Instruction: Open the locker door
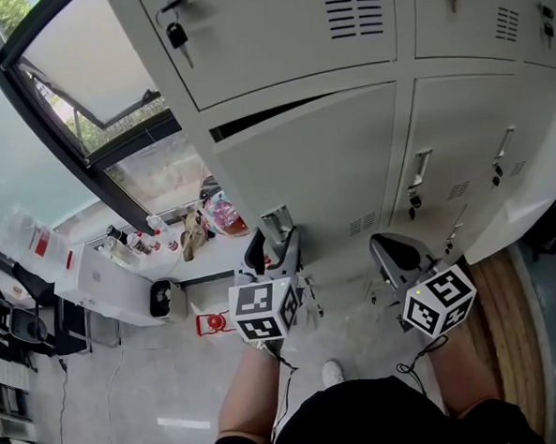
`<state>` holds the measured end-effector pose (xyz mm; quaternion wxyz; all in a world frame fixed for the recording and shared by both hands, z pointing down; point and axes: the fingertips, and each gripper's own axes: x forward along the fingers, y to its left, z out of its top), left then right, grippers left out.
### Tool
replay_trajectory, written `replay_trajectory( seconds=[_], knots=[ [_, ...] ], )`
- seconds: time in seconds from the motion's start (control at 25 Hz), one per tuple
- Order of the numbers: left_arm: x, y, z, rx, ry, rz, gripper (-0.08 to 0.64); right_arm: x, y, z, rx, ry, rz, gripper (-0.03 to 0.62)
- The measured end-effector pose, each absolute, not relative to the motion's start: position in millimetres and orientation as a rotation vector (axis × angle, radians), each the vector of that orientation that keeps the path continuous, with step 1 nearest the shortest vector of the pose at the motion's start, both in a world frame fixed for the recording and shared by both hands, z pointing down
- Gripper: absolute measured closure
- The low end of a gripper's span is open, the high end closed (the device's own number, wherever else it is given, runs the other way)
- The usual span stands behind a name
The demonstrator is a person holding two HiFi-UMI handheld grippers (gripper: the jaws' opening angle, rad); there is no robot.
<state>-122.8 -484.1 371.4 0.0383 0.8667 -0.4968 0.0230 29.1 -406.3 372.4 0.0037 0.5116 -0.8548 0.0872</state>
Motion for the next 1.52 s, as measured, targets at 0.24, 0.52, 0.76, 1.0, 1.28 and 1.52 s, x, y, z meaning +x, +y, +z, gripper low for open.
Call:
replay_trajectory(
  seconds=[0.24, 0.52, 0.76, 1.0, 1.28, 1.52],
  knots=[
    [-123.9, -472.2, 371.4, 2.662, -1.511, 0.077, 0.337, 22.4, -404.3, 367.4, 1.564, -2.711, 0.267, 0.538],
    [-126.2, -454.9, 371.7, 2.627, -1.550, 0.082, 0.402, 24.6, -394.2, 365.9, 1.509, -2.735, 0.265, 0.538],
    [-121.8, -435.2, 371.1, 2.586, -1.604, 0.080, 0.406, 35.2, -379.8, 364.0, 1.466, -2.753, 0.266, 0.538],
    [-111.1, -409.5, 371.2, 2.570, -1.630, 0.086, 0.413, 46.1, -361.6, 363.2, 1.422, -2.773, 0.271, 0.538],
    [-92.6, -377.2, 371.2, 2.564, -1.643, 0.094, 0.417, 56.4, -338.0, 363.9, 1.366, -2.805, 0.274, 0.538],
    [-75.6, -353.6, 370.6, 2.561, -1.652, 0.091, 0.422, 71.5, -318.4, 364.9, 1.349, -2.815, 0.280, 0.538]
  ],
)
